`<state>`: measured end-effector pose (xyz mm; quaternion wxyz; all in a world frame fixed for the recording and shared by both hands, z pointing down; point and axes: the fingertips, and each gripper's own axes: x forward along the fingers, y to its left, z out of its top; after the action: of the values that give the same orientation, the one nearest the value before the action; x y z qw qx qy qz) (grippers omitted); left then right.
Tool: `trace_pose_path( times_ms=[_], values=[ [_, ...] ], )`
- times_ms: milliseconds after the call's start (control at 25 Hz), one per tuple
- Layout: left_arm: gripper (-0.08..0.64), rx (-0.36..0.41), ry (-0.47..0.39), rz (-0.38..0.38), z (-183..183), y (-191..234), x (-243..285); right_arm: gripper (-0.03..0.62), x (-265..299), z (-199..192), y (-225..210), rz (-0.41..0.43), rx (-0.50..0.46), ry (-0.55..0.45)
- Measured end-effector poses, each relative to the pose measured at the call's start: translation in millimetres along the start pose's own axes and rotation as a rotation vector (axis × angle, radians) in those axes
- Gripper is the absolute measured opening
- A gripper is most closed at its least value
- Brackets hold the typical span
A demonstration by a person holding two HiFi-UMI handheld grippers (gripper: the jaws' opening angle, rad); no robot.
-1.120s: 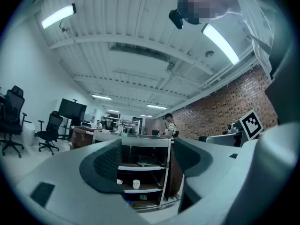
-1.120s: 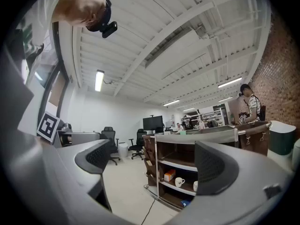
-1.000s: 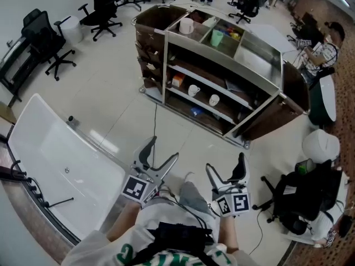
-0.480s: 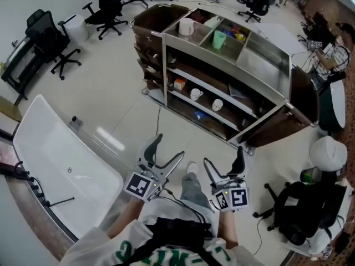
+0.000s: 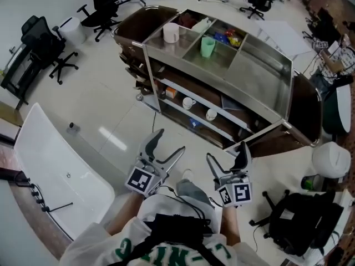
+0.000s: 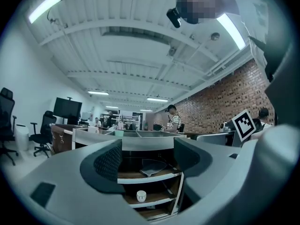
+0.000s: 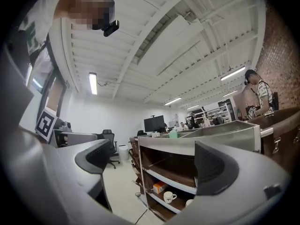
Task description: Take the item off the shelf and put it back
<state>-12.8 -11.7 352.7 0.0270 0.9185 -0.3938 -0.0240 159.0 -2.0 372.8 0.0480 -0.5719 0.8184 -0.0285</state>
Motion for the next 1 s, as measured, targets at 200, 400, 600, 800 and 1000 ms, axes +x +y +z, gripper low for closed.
trace_pose_path(
  times_ms=[200,400,600,800,1000],
  values=[
    [0.336,0.007,0.011,0.037,2.6,5.4,42.0,0.575,32.2,9.2,-25.5,0.054,-0.007,-0.002],
    [0.336,0.008,-0.004,0.069,10.9,14.5,63.1,0.574,54.5,13.9,-35.0,0.073,-0.026,0.005],
    [0.336,0.013,0.007,0.064,10.0,28.0,62.3,0.574,66.5,7.2,-35.2,0.016,-0.039,0.022],
    [0.336,0.012,0.022,0.030,2.0,51.1,55.4,0.574,74.3,-2.1,-29.3,-0.049,-0.036,0.022],
    [0.336,0.014,0.024,0.022,-5.4,74.2,49.8,0.572,87.9,-11.7,-15.5,-0.050,-0.062,0.034]
  ],
)
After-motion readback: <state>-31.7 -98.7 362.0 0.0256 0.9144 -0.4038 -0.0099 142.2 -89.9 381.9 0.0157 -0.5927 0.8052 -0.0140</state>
